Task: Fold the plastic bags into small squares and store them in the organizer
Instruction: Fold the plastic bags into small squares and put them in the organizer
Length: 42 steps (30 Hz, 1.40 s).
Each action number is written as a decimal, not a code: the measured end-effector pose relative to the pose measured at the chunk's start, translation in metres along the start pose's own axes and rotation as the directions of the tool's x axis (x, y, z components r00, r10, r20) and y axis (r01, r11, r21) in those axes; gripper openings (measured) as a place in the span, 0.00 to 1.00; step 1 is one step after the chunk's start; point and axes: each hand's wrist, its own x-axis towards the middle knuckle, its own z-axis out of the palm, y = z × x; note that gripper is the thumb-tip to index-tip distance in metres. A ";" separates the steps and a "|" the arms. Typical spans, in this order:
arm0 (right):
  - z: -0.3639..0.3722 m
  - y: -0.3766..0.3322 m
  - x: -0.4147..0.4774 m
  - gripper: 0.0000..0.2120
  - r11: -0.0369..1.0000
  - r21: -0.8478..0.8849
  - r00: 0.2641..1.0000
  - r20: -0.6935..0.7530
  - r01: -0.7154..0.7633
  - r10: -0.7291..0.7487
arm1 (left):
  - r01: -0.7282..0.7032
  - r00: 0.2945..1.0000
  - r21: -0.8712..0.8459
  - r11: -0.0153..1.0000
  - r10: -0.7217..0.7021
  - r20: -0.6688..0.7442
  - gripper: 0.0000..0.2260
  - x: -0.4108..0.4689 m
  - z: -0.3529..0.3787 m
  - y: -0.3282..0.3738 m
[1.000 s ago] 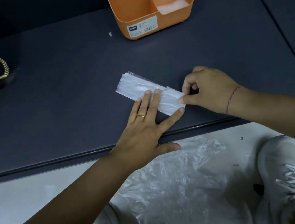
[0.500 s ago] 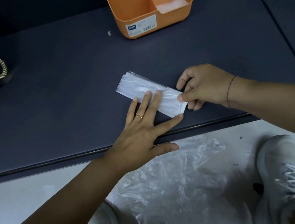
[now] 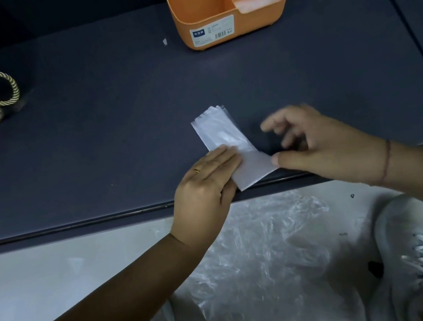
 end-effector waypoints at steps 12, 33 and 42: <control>0.011 0.015 0.044 0.08 0.914 -0.162 0.928 0.019 0.371 -0.373 | 0.153 0.988 -0.084 0.985 -0.150 0.037 0.14 0.002 -0.007 0.004; 0.012 -0.030 0.084 0.05 0.972 -0.063 0.974 -0.033 -0.226 0.225 | 0.132 0.973 0.301 0.944 -0.182 0.145 0.23 0.028 -0.008 -0.023; 0.040 -0.017 0.064 0.24 0.896 -0.439 0.967 -0.250 -0.069 -0.048 | 0.196 0.907 0.356 0.914 -0.307 0.288 0.32 0.025 -0.008 -0.025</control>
